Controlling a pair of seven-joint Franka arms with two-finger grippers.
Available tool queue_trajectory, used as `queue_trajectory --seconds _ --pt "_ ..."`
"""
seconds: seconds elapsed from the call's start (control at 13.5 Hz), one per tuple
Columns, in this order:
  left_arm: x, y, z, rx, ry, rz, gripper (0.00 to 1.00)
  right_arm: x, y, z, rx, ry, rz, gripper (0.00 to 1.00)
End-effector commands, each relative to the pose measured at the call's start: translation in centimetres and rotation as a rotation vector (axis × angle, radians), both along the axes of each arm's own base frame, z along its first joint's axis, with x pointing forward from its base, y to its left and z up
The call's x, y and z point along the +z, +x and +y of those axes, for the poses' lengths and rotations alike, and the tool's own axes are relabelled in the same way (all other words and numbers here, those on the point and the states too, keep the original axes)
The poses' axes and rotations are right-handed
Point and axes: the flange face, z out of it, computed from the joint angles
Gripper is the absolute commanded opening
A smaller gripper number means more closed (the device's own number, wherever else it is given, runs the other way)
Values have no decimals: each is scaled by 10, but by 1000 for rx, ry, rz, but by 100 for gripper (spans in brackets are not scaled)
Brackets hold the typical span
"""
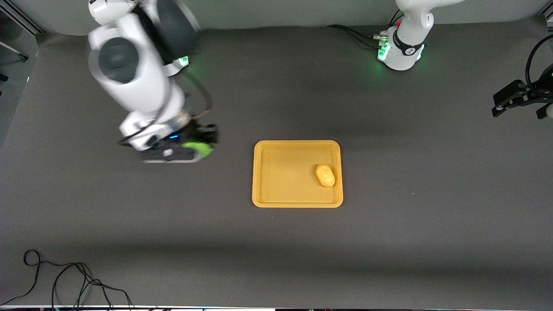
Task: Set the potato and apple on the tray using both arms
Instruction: 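Release the potato and withdraw the left gripper while the right gripper lifts the apple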
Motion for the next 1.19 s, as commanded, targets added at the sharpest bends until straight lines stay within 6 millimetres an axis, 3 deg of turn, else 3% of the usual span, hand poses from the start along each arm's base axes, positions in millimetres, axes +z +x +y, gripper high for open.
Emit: queue_trajectory --seconds 0.0,0.15,0.37,0.74,0.96,1.11 --pt "-19 -7 22 13 5 49 99 -20 -13 102 -130 14 -25 58" --pt "-23 -9 25 19 1 73 99 -45 -42 166 -172 23 -36 58" --pt "-35 -3 34 -91 -5 75 99 -112 -49 204 -178 22 -44 58" --pt "-44 6 34 -81 -23 43 99 -238 -29 217 -161 -10 -92 58" --pt "-50 4 46 -55 -26 48 99 -289 -23 207 -162 -18 -96 58" --pt "-55 -1 54 -34 -50 24 99 -312 -23 202 -149 -17 -120 58"
